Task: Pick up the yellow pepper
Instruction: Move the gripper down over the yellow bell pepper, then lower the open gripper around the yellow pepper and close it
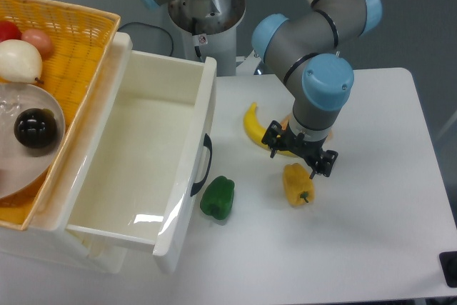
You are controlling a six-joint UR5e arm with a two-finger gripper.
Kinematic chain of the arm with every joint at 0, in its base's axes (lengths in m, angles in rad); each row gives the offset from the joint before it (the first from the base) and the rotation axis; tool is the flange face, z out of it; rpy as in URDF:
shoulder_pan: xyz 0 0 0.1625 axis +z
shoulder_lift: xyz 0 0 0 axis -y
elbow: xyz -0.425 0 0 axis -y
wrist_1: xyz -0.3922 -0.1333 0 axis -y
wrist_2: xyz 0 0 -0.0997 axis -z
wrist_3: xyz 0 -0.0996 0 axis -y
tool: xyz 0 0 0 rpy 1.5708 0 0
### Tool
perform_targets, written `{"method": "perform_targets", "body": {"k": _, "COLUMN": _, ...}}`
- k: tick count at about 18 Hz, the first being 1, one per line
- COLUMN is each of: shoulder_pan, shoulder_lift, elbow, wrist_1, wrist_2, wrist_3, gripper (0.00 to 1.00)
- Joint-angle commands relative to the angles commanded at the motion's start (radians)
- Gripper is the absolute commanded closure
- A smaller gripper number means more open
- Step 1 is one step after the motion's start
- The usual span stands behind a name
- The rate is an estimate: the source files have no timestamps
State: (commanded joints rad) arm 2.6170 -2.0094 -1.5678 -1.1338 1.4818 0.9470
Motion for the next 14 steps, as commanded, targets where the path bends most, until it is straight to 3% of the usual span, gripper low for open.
{"method": "perform_targets", "body": {"k": 2, "shoulder_pan": 0.0, "shoulder_lift": -0.029, "elbow": 0.008, "wrist_1": 0.035, "wrist_2": 0.002, "wrist_3": -0.039, "gripper": 0.0}}
{"method": "perform_targets", "body": {"k": 14, "shoulder_pan": 0.049, "shoulder_lift": -0.038, "elbow": 0.006, "wrist_1": 0.048, "wrist_2": -0.031, "wrist_3": -0.249, "gripper": 0.0}}
